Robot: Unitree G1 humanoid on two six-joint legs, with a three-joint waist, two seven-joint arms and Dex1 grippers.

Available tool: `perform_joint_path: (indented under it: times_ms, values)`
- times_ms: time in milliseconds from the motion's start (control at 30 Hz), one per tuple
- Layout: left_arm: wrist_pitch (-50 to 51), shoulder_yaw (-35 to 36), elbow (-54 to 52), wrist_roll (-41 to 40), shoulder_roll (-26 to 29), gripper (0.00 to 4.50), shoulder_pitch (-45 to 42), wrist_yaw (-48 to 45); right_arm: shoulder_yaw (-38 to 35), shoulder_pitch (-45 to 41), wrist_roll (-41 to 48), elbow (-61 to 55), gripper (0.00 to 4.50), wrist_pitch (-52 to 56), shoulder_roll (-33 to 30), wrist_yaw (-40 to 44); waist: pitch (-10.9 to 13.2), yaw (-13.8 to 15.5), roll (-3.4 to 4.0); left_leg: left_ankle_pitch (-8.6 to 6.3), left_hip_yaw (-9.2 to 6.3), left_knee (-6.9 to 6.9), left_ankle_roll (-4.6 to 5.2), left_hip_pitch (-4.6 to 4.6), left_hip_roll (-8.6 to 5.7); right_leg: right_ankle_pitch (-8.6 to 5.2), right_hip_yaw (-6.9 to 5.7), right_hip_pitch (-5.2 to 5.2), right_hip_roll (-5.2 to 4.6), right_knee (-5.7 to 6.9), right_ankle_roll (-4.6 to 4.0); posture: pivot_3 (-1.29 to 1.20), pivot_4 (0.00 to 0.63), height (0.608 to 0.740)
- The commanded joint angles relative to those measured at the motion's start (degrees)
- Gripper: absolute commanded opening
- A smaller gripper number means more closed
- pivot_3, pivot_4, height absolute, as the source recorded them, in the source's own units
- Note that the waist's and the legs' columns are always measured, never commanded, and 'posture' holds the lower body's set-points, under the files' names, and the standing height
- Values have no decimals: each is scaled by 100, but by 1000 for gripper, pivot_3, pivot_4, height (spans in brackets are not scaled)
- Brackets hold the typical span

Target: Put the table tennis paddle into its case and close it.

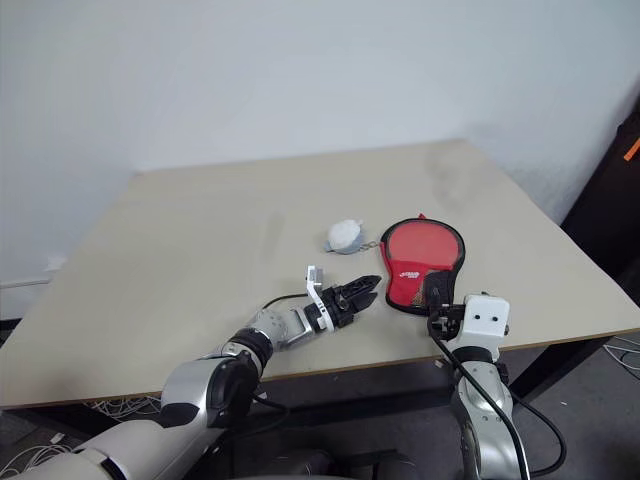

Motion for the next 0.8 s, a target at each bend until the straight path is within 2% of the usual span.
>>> perform_joint_path:
  times_ms: [33, 333, 367, 433, 800]
  values:
    - [-2672, -2796, -3414, 2616, 1961, 3464, -919, -2084, -811, -2693, 868, 683, 4455, 1694, -25, -299, -1, 11, 1, -2, -2, 0, -2, 0, 0, -3, -1, 0, 0, 0, 0, 0, 0, 740]
    - [-2672, -2805, -3619, 2580, 2128, 3464, -843, -2347, -774, -2640, 760, 752, 4455, 1521, -33, -240, -6, 46, 8, -17, -4, 6, -30, 1, 0, -34, -1, 3, 1, 1, -13, 0, 0, 740]
    - [-2675, -2805, -3659, 2578, 2154, 3464, -828, -2386, -769, -2635, 752, 760, 4455, 1502, -35, -233, 1, 38, -56, -19, -4, 6, -30, 1, 0, -36, -1, 3, 1, 1, -13, 0, 0, 740]
    - [-2724, -2807, -3675, 2596, 2189, 3464, -810, -2417, -771, -2653, 729, 798, 4455, 1484, -29, -211, -1, 47, -136, -30, -4, 24, -43, 8, 12, -45, -4, 12, 6, 11, -11, 0, 0, 740]
    - [-2735, -2773, -3813, 2569, 2400, 3464, -730, -2449, -752, -2765, 742, 808, 4455, 1639, -18, -198, -4, 44, -178, -46, -17, 38, -23, 11, 18, -46, -14, 19, 15, 22, -14, 0, 0, 740]
